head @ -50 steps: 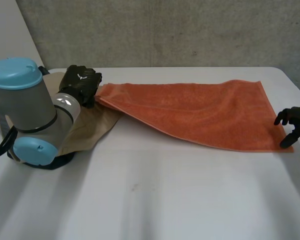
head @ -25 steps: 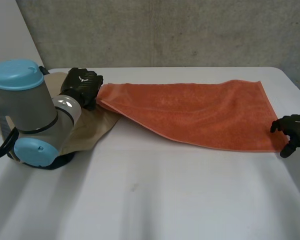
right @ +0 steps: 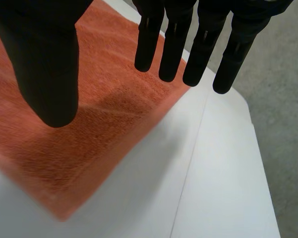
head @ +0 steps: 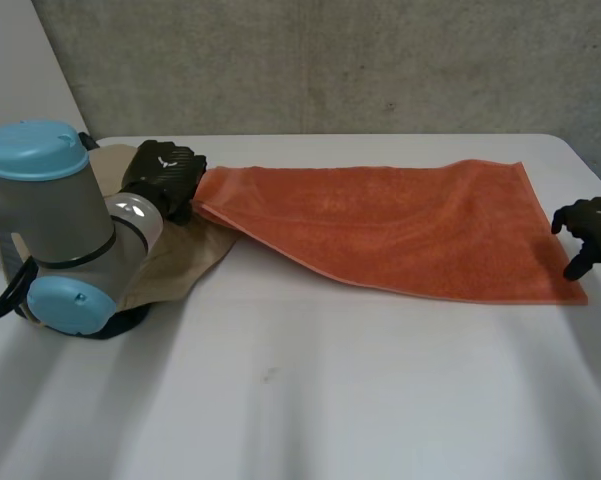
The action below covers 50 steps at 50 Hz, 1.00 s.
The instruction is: Fold the laundry.
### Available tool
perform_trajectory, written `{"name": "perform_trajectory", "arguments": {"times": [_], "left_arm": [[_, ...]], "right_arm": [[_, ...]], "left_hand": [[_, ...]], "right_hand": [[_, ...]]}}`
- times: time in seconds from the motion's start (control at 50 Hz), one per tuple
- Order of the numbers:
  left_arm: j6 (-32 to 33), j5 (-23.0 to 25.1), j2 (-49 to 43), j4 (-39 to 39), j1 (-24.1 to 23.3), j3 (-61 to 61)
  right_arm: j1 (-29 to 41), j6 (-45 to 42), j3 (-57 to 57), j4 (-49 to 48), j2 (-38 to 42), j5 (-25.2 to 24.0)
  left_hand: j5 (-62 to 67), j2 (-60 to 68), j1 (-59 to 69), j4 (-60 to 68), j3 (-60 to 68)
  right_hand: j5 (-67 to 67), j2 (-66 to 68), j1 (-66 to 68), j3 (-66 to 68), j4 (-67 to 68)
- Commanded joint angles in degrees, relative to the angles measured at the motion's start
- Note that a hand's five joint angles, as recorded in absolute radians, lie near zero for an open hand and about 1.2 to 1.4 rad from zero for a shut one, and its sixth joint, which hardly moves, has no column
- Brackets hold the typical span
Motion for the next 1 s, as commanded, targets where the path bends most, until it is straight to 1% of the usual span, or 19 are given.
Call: {"name": "perform_trajectory", "arguments": {"times": [0.02, 0.08, 0.16, 0.28, 0.38, 0.44, 0.66, 0.82, 0.9, 1.0], "left_arm": [[-0.2, 0.0, 0.6, -0.8, 0.0, 0.2], [-0.5, 0.1, 0.9, -1.2, 0.0, 0.2], [-0.9, 0.5, 1.1, -1.5, 0.0, 0.0], [-1.4, 1.1, 1.0, -1.5, 0.3, 0.1], [-1.5, 1.9, 0.8, -1.5, 0.6, 0.6], [-1.6, 2.1, 0.6, -1.5, 0.5, 0.9], [-1.8, 2.5, 0.2, -2.1, 0.2, 1.7], [-1.8, 2.6, 0.0, -2.1, 0.5, 1.9], [-2.0, 2.6, 0.1, -2.1, 0.7, 1.9], [-2.0, 2.6, -0.1, -2.2, 0.6, 1.8]], "right_arm": [[-2.6, 2.8, 1.8, 15.6, -7.0, -4.3], [-3.9, 0.5, 2.8, 17.3, -7.0, -5.4], [-5.7, -2.1, 4.8, 16.2, -6.6, -6.7], [-6.7, -2.2, 7.5, 9.8, -4.8, -9.5], [-6.5, -2.0, 8.6, 3.8, -3.0, -9.5], [-5.9, -2.3, 8.5, 2.4, -2.0, -9.5], [-3.5, -2.7, 6.0, -0.4, 0.5, -7.3], [-1.7, -3.0, 1.9, -3.0, 3.5, -5.9], [-1.1, -3.4, -1.3, -2.8, 6.2, -4.4], [-0.6, -3.6, -2.1, -1.1, 6.2, -2.9]], "left_hand": [[12.1, 11.5, 15.3, 11.3, 11.9], [12.1, 11.5, 15.3, 11.3, 11.9], [12.1, 11.5, 15.3, 11.3, 11.9], [12.1, 11.5, 15.3, 11.3, 11.9], [12.1, 11.5, 15.3, 11.3, 11.9], [12.1, 11.5, 15.3, 11.3, 11.9], [12.1, 11.5, 15.3, 11.3, 11.9], [12.1, 11.5, 15.3, 11.3, 11.9], [12.1, 11.5, 15.3, 11.3, 11.9], [12.1, 11.5, 15.3, 11.3, 11.9]], "right_hand": [[1.1, 0.0, 0.0, 0.3, 0.2], [0.9, -0.2, -0.1, 0.1, 0.0], [-1.6, -2.7, -2.6, -2.4, -2.5], [-3.4, -4.6, -4.5, -4.3, -4.4], [-3.1, -4.2, -4.2, -3.9, -4.0], [-3.4, -4.6, -4.5, -4.3, -4.4], [-2.8, -3.9, -3.8, -3.6, -3.7], [-1.4, -2.6, -2.5, -2.3, -2.4], [-0.2, -1.4, -1.3, -1.1, -1.2], [-0.1, -1.2, -1.1, -0.9, -1.0]]}}
